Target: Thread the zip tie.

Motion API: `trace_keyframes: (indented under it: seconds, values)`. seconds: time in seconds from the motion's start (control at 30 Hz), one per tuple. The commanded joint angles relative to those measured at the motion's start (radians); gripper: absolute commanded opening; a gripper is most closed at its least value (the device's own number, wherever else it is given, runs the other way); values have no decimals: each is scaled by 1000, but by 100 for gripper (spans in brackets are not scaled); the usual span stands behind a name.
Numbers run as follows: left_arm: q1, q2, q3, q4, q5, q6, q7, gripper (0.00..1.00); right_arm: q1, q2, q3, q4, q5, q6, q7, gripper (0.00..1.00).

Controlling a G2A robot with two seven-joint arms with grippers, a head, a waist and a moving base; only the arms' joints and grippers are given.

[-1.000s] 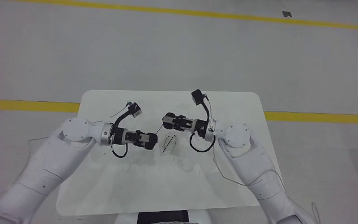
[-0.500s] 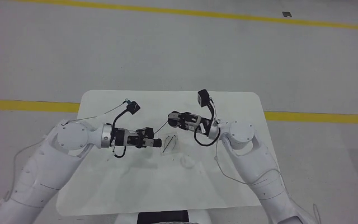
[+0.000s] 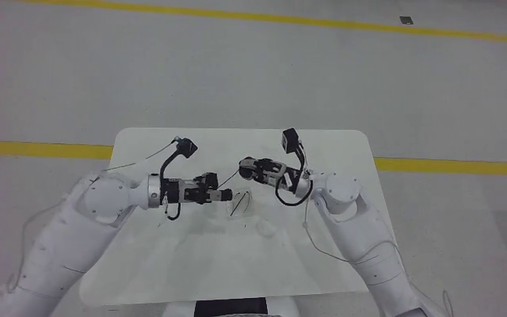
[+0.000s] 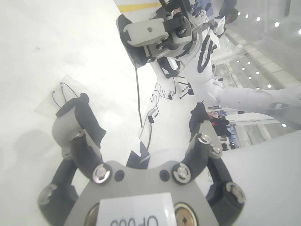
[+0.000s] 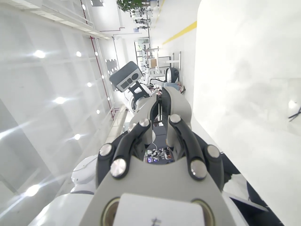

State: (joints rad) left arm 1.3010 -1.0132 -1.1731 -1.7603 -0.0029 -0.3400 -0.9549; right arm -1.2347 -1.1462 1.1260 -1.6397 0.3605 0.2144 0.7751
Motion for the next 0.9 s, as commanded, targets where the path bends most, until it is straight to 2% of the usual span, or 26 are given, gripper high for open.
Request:
trace_keyframes:
  seconds: [0.0, 0.07, 0.13, 0.37, 0.7, 0.77, 0.87]
  values:
    - [4, 1, 4, -15, 14, 0, 20, 100, 0, 1, 4, 3, 16, 34, 0, 0]
    - [0, 4, 17, -38, 57, 0, 10, 100, -1, 0, 7, 4, 38, 55, 0, 0]
    - [-3, 8, 31, -54, 79, 0, 32, 100, -2, -1, 9, 9, 61, 77, -4, 0]
    - [-19, 27, 69, -44, 131, 0, 129, 100, 0, -3, 6, 17, 82, 101, -30, 0]
    - [-19, 27, 77, -41, 150, 0, 131, 100, 0, -3, 6, 17, 83, 100, -31, 0]
    - [-31, 27, 82, -28, 190, 0, 143, 100, -8, -4, 4, 19, 86, 98, -54, 0]
    - [-49, 26, 95, -13, 193, 0, 191, 100, -8, -6, 4, 27, 102, 126, -86, 0]
